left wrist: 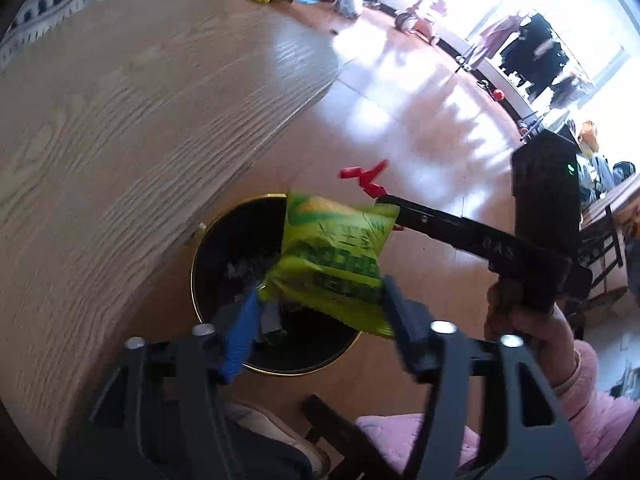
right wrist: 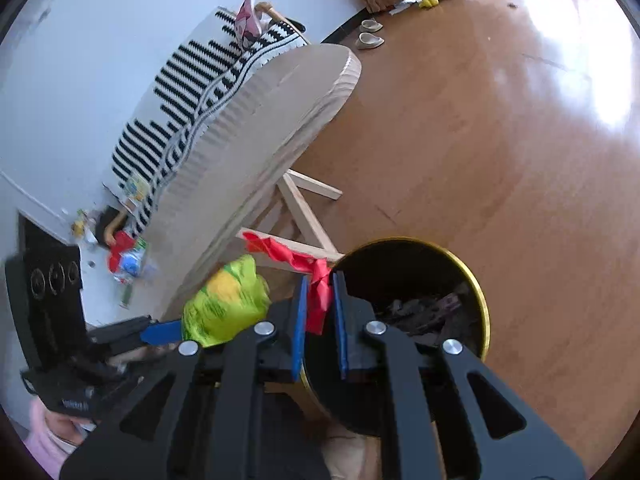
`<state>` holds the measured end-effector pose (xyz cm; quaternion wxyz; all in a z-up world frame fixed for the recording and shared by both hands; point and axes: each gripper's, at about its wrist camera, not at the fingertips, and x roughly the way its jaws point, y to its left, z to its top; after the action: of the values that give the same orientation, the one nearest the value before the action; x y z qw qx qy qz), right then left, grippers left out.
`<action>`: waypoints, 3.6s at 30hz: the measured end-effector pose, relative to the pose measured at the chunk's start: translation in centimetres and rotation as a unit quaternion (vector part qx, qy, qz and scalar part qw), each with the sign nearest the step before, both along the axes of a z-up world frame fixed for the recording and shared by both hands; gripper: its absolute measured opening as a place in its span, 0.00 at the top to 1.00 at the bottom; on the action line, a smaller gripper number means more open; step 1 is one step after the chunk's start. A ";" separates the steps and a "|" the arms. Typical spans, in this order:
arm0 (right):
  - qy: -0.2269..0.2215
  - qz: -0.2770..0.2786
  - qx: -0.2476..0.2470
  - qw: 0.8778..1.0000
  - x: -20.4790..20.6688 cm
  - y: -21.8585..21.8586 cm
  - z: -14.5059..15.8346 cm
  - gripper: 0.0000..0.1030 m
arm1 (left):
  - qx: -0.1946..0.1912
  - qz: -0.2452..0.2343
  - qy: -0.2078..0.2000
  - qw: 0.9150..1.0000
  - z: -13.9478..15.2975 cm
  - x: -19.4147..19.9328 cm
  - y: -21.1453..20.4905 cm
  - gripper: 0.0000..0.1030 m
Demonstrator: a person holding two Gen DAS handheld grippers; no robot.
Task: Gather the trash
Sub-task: 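Carry the popcorn bag and red strip to the black bin and release them, then move both open tools back over the table toward the remaining wrappers, then grasp the green cigarette box with the left tool while the right grasps the white WIPES packet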
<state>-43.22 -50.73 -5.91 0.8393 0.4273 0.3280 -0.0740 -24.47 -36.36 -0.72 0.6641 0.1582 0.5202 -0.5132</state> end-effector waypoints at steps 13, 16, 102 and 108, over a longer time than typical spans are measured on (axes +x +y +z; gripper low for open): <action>0.001 -0.073 -0.035 0.997 -0.9 0.0 3.2 0.05 | -0.108 0.114 -0.126 0.979 11.8 5.8 13.2 0.06; 0.013 -0.048 -0.065 0.997 1.1 1.6 4.1 0.05 | -0.087 0.197 -0.162 0.963 12.3 9.5 21.6 0.06; 0.054 0.397 -0.351 0.846 45.3 34.2 5.8 0.17 | 0.074 0.411 -0.175 0.891 1.3 35.6 46.9 0.15; 0.043 0.379 -0.333 0.862 45.2 33.8 7.6 0.45 | 0.015 0.427 -0.162 0.890 2.4 35.0 47.4 0.42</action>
<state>1.93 -16.96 1.67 0.8801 -0.0385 0.4561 0.1263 10.54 11.07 1.72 0.8918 0.0115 0.4301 -0.1401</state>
